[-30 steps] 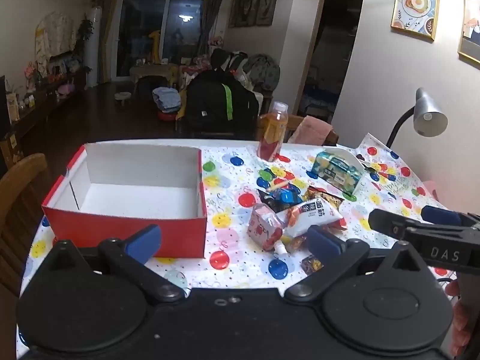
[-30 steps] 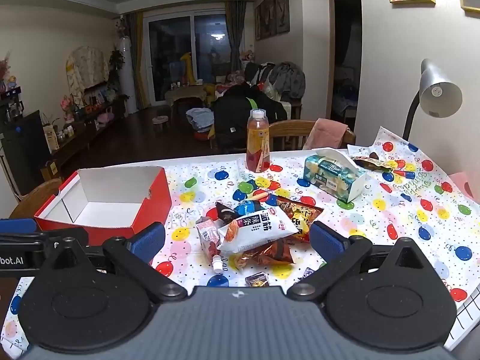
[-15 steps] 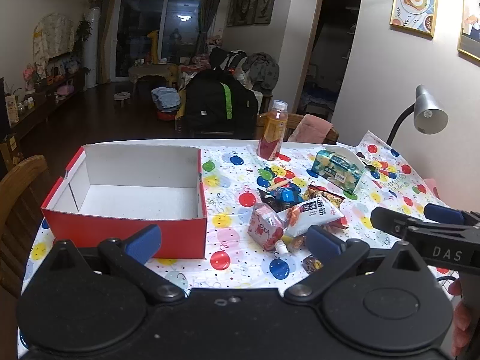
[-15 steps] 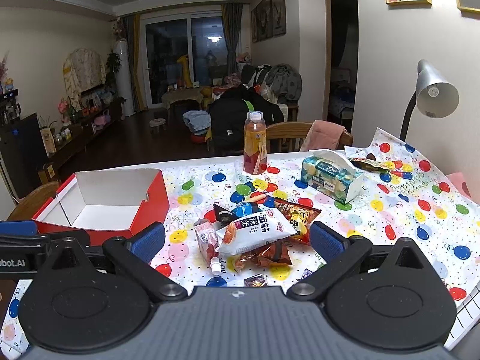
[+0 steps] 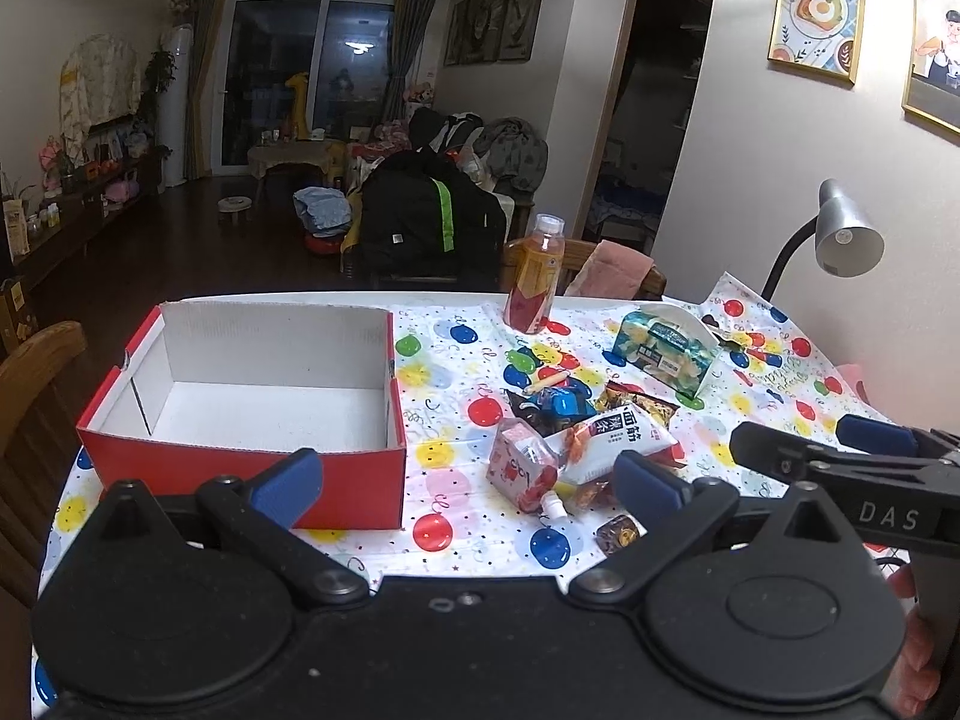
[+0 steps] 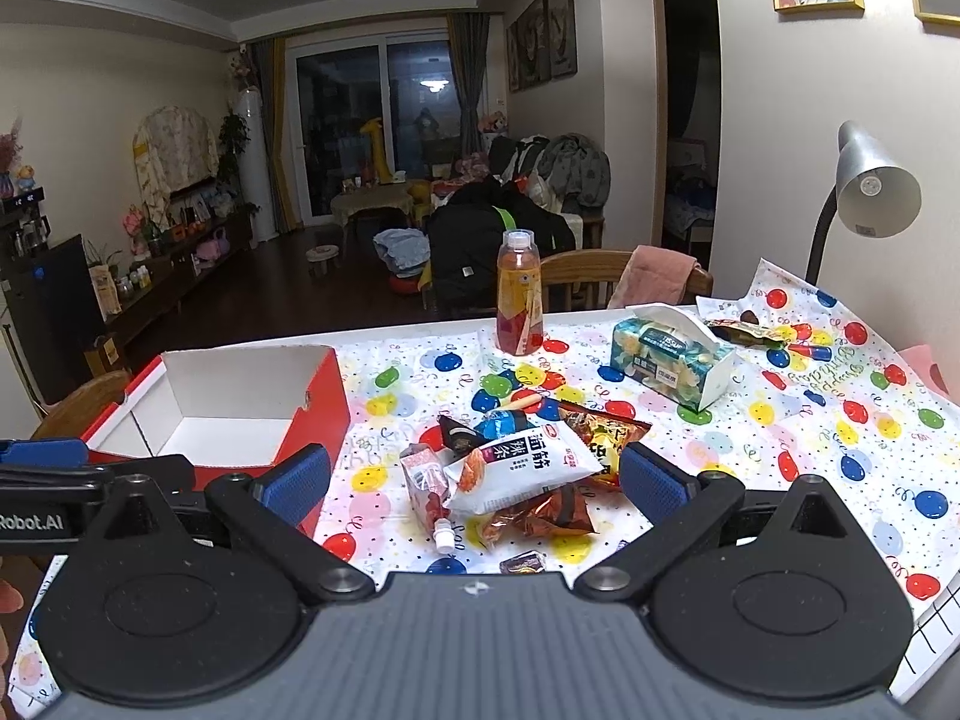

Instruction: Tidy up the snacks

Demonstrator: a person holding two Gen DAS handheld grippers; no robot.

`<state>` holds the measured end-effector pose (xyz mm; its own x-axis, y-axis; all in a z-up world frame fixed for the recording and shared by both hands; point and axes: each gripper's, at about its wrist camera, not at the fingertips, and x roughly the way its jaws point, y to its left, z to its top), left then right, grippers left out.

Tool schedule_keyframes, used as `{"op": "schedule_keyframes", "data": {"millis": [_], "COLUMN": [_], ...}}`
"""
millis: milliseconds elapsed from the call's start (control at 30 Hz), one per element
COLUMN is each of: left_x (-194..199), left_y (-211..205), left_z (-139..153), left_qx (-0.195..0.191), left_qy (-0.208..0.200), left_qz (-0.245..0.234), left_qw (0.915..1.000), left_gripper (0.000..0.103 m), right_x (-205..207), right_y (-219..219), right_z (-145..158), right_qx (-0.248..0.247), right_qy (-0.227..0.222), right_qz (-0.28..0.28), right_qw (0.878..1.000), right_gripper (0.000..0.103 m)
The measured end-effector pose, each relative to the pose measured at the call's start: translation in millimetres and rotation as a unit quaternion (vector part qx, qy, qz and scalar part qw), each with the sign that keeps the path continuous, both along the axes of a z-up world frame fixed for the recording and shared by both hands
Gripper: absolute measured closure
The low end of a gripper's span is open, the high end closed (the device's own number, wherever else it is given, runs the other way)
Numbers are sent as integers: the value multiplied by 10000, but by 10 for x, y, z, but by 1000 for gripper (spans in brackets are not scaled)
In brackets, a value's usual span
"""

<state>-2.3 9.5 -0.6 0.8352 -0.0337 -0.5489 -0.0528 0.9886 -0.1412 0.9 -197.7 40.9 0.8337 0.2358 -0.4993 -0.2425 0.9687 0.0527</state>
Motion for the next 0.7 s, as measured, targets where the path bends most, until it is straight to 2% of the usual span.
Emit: {"op": "schedule_keyframes", "data": {"millis": [700], "left_x": [-44], "left_y": [-43], "left_z": [65], "left_qx": [81], "left_qy": [-200], "left_qz": [-134], "left_qw": [9997], "left_gripper": [0], "right_x": [-92], "right_y": [-11], "right_z": [46], "right_qx": [-1], "right_qy": [-122], "right_qz": [-40], "right_qw": [9999], "right_gripper": [0]}}
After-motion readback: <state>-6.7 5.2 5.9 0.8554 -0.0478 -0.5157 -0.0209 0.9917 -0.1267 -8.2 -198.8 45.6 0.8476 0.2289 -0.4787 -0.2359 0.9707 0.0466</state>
